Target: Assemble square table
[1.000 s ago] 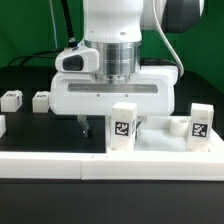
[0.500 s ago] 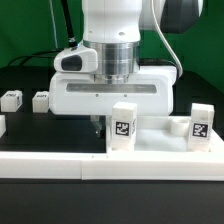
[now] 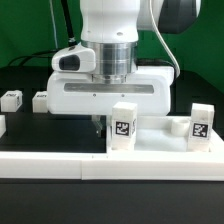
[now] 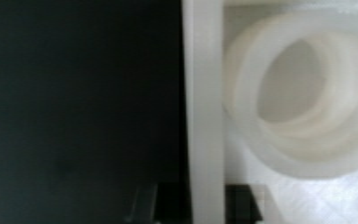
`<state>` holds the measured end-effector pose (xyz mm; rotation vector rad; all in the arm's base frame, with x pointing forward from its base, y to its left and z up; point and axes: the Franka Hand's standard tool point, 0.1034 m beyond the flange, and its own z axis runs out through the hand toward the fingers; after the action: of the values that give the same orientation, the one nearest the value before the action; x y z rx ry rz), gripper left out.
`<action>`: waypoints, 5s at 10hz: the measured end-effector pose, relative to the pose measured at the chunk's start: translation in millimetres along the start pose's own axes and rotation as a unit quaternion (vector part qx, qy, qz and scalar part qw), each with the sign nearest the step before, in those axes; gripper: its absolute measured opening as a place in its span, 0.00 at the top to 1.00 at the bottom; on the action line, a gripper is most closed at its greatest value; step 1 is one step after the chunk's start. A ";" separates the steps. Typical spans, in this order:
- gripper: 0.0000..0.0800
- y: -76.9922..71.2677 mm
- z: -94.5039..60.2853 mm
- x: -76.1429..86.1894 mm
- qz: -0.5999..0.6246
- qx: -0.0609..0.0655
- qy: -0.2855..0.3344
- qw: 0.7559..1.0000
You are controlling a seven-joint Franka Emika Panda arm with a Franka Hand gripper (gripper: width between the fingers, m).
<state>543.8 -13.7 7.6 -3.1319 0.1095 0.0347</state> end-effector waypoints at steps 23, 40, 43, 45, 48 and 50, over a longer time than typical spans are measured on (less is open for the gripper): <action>0.92 37.9 -4.3 20.8 -0.584 -0.033 -0.006 0.811; 0.92 -0.4 -9.9 45.5 -0.940 -0.087 -0.053 0.326; 0.92 -50.9 -9.4 49.5 -0.975 -0.054 -0.053 0.208; 0.92 -56.9 -8.1 47.0 -0.985 -0.051 -0.046 0.160; 0.92 -47.6 -4.5 45.9 -0.991 -0.052 -0.063 0.107; 0.92 -46.2 -3.3 44.8 -0.995 -0.050 -0.074 0.053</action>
Offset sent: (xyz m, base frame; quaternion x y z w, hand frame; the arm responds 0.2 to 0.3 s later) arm 0.0000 0.0000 0.0000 0.0000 0.0000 0.0000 1.0000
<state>591.8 29.2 10.3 -0.2804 -3.1933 0.2347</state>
